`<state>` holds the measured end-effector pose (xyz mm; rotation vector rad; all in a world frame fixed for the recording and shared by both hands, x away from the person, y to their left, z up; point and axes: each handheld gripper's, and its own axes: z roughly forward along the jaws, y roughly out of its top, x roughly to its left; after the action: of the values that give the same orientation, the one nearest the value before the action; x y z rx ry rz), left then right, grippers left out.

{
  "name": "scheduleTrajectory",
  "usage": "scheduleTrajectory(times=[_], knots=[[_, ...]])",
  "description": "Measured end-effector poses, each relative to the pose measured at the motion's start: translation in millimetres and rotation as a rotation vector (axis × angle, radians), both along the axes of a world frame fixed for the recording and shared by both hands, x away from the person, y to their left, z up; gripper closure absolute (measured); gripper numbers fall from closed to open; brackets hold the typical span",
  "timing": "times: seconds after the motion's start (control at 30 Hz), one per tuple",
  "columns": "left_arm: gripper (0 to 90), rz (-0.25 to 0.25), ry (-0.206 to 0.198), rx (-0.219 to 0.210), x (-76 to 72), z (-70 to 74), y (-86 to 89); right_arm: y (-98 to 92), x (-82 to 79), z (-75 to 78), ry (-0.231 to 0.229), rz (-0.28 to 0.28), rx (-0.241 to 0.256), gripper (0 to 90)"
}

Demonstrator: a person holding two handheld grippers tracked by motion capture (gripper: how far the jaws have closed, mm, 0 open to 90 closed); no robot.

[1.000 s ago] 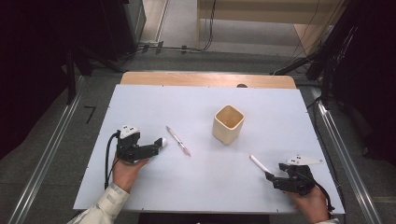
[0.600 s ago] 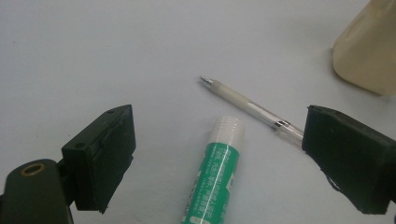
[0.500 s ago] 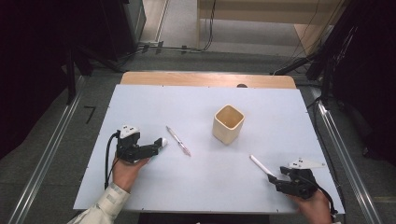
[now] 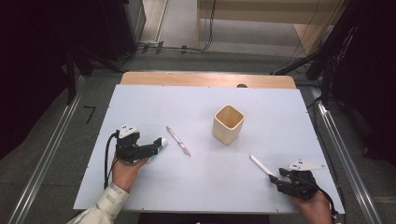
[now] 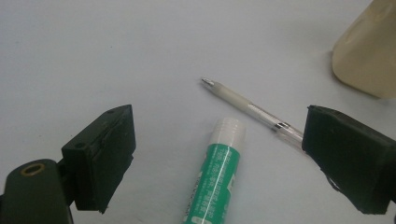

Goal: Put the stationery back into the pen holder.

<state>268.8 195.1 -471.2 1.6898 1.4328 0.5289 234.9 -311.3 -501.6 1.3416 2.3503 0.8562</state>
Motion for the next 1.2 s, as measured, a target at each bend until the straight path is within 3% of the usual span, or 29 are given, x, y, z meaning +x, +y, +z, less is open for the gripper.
scheduleTrajectory(times=[0.3,0.8,1.2], knots=[[10.4,0.0,0.0,-0.001,-0.1,0.3,0.2,3.2,-3.0,-0.8,-0.026,0.001,-0.041,58.5],[10.4,0.001,-0.002,-0.007,-0.2,0.6,0.5,6.5,-6.1,-1.3,-0.028,0.022,-0.041,76.1],[10.6,0.008,0.003,-0.005,0.0,-0.3,4.2,3.4,-4.3,-0.4,-0.013,0.021,-0.015,76.8]])
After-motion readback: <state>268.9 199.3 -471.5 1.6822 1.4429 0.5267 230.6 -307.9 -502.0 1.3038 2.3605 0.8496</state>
